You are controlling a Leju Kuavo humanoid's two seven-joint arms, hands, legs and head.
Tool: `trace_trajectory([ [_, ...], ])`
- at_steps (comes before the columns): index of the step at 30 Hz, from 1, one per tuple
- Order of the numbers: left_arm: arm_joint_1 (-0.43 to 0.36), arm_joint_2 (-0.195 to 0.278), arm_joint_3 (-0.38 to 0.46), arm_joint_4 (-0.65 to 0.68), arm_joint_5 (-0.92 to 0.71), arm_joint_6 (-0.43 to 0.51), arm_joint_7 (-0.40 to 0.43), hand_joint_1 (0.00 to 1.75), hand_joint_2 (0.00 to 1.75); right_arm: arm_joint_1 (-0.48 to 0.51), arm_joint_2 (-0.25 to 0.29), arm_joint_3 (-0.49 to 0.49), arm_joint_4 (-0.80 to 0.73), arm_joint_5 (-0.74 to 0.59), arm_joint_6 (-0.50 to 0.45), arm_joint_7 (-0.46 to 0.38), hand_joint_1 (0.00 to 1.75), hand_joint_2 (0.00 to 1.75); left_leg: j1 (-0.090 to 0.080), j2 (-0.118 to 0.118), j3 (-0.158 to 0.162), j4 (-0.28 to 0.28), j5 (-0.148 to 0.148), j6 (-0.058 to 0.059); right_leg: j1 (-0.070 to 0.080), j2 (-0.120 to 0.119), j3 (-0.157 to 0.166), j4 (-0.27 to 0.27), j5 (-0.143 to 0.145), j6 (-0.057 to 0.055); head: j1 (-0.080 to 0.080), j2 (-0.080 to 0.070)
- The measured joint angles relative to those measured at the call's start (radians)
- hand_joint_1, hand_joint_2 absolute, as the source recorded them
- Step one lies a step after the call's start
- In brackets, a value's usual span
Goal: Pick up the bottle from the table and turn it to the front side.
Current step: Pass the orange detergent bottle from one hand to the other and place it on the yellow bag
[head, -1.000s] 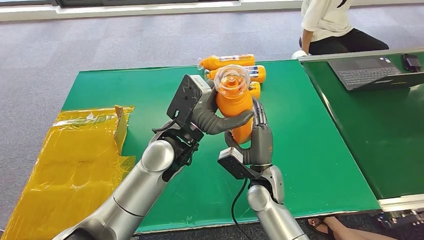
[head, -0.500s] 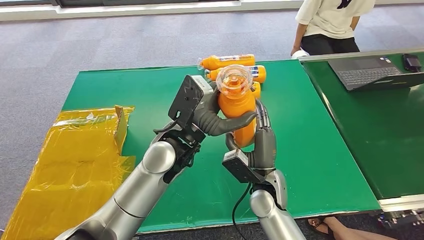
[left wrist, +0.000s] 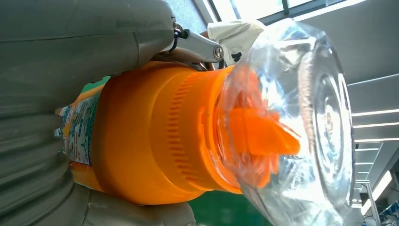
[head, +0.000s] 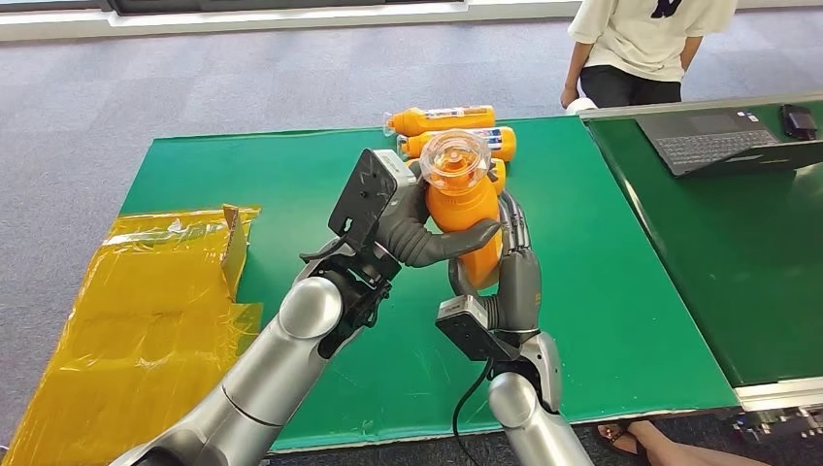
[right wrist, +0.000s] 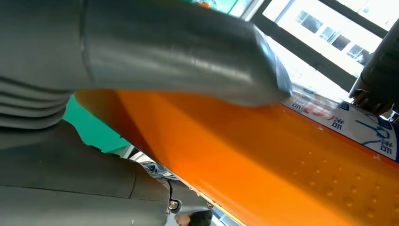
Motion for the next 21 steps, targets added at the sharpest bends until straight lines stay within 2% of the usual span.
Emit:
trace_trajectory([
  [13, 0.001, 0.004, 0.0, -0.001, -0.035, 0.036, -0.003, 1.75, 1.75, 0.012, 0.0, 0.0, -0.034, -0.007, -0.002, -0.009, 0.0, 0.0, 0.0, 0.0, 0.0, 0.0, 0.0, 0.0, 0.0, 0.0, 0.0, 0.0, 0.0, 0.0, 0.0, 0.0],
  [17, 0.0, 0.017, 0.005, 0.0, -0.124, 0.096, -0.012, 1.75, 1.75, 0.032, 0.0, 0.0, -0.062, -0.014, -0.005, -0.009, 0.0, 0.0, 0.0, 0.0, 0.0, 0.0, 0.0, 0.0, 0.0, 0.0, 0.0, 0.0, 0.0, 0.0, 0.0, 0.0],
  [21, -0.001, 0.049, 0.027, 0.0, -0.279, 0.163, -0.032, 1.75, 1.75, 0.074, -0.004, -0.005, -0.108, -0.026, -0.006, -0.012, 0.0, 0.0, 0.0, 0.0, 0.0, 0.0, 0.0, 0.0, 0.0, 0.0, 0.0, 0.0, 0.0, 0.0, 0.0, 0.0],
])
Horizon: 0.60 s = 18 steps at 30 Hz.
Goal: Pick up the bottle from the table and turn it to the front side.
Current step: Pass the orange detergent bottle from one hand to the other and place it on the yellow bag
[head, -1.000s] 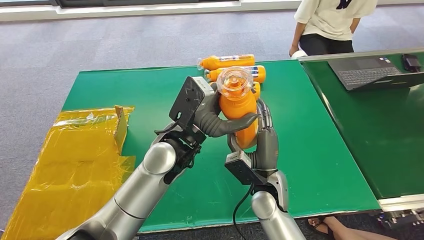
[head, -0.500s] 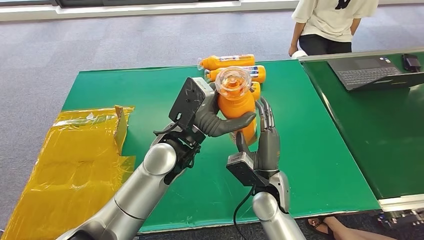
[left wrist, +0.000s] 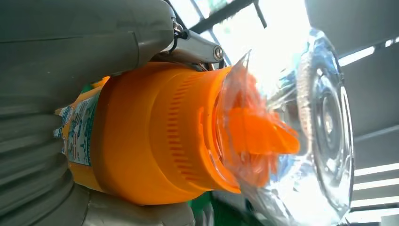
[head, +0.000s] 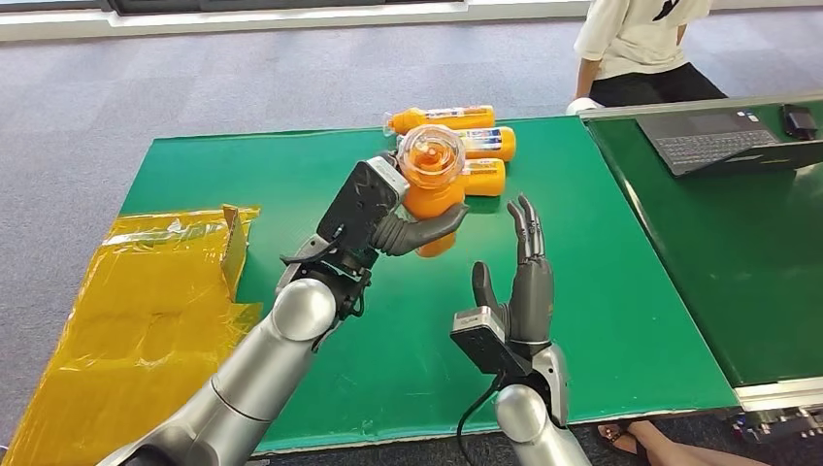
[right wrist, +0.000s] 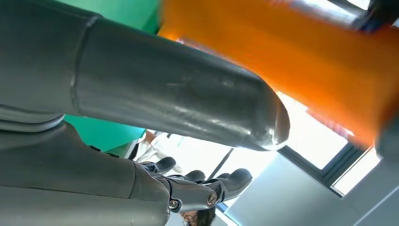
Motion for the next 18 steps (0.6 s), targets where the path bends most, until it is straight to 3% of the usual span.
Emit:
trace_trajectory([
  [5, 0.0, 0.058, 0.034, 0.001, -0.228, 0.1, -0.014, 1.75, 1.75, 0.071, -0.029, -0.002, -0.086, -0.054, 0.082, -0.018, 0.0, 0.0, 0.0, 0.0, 0.0, 0.0, 0.0, 0.0, 0.0, 0.0, 0.0, 0.0, 0.0, 0.0, 0.0, 0.0],
  [9, 0.005, 0.142, 0.07, 0.016, -0.421, 0.246, -0.038, 1.75, 1.75, 0.16, -0.074, -0.002, -0.169, -0.181, 0.171, -0.052, 0.0, 0.0, 0.0, 0.0, 0.0, -0.001, 0.0, 0.0, 0.0, 0.0, 0.0, 0.0, 0.0, 0.0, 0.0, 0.0],
  [14, 0.03, 0.239, 0.113, 0.046, -0.624, 0.38, -0.049, 1.75, 1.75, 0.219, -0.109, -0.004, -0.197, -0.235, 0.198, -0.083, 0.0, 0.0, 0.0, 0.001, 0.0, -0.001, 0.0, 0.0, 0.0, 0.001, 0.0, 0.0, 0.0, 0.0, 0.0, 0.0],
  [18, 0.053, 0.296, 0.138, 0.058, -0.717, 0.426, -0.036, 1.75, 1.75, 0.226, -0.117, -0.004, -0.199, -0.242, 0.206, -0.089, 0.0, 0.0, 0.001, 0.001, 0.0, -0.001, 0.0, 0.0, 0.0, 0.001, 0.0, 0.0, 0.0, 0.0, 0.0, 0.0],
])
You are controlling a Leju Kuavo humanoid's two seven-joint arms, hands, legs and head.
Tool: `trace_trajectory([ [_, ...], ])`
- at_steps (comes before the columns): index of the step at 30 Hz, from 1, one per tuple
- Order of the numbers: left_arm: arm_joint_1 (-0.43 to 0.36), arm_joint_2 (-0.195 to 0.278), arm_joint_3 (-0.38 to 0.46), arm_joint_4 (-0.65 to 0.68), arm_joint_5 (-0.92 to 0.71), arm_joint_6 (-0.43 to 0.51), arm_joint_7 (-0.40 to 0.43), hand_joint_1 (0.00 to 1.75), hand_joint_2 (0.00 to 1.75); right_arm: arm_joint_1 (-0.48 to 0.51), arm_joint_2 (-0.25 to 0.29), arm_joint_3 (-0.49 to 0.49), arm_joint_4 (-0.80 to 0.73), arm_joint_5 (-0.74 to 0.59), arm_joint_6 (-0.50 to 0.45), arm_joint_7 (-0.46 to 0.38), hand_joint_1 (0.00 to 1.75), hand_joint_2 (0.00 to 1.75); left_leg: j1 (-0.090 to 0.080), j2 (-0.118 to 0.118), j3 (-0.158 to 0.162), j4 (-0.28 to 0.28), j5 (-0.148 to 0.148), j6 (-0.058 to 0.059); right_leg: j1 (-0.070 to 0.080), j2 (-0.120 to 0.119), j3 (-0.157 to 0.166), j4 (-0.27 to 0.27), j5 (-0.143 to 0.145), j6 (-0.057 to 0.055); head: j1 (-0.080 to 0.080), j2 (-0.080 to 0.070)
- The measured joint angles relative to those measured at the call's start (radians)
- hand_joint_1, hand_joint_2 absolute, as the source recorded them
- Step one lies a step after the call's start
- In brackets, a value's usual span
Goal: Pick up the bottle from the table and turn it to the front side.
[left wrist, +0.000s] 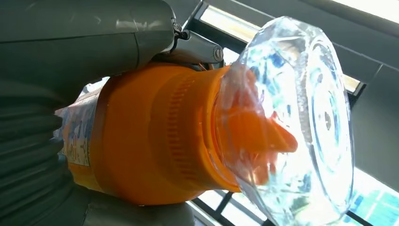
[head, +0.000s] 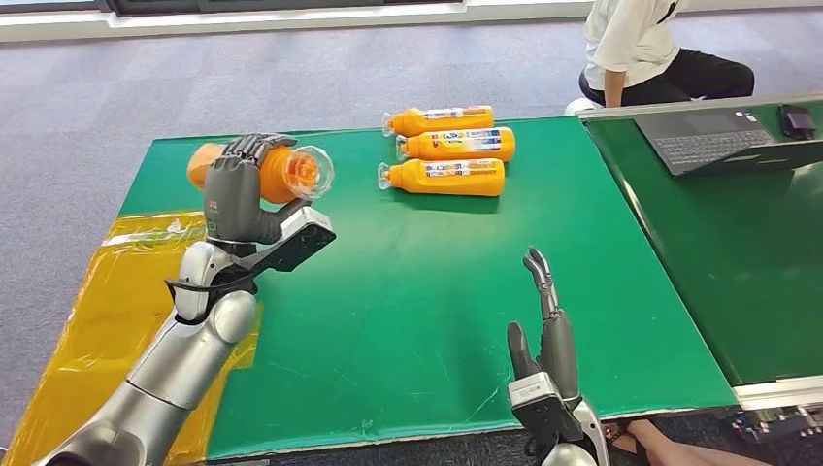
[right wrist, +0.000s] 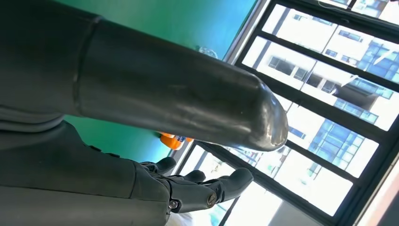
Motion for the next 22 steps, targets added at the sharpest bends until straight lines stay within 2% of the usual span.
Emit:
trace_trajectory([
  [9, 0.067, 0.122, 0.054, -0.003, -0.19, 0.099, 0.03, 1.75, 1.75, -0.013, -0.021, 0.0, 0.011, -0.031, 0.003, -0.007, 0.0, 0.0, 0.0, 0.0, 0.0, 0.0, 0.0, 0.0, 0.0, 0.0, 0.0, 0.0, 0.0, 0.0, 0.0, 0.0],
  [16, 0.107, 0.186, 0.078, -0.004, -0.318, 0.155, 0.063, 1.75, 1.75, -0.022, -0.043, 0.002, 0.031, -0.051, -0.016, -0.02, 0.0, 0.0, 0.0, 0.0, 0.0, 0.0, 0.0, 0.0, 0.0, 0.0, 0.0, 0.0, 0.0, 0.0, 0.0, 0.0],
  [22, 0.178, 0.247, 0.1, -0.016, -0.618, 0.209, 0.166, 1.75, 1.75, -0.024, -0.064, 0.008, 0.047, -0.071, -0.046, -0.03, 0.0, 0.0, 0.0, 0.001, 0.0, 0.0, 0.0, 0.0, 0.0, 0.0, 0.0, 0.0, 0.0, -0.001, 0.0, 0.0],
])
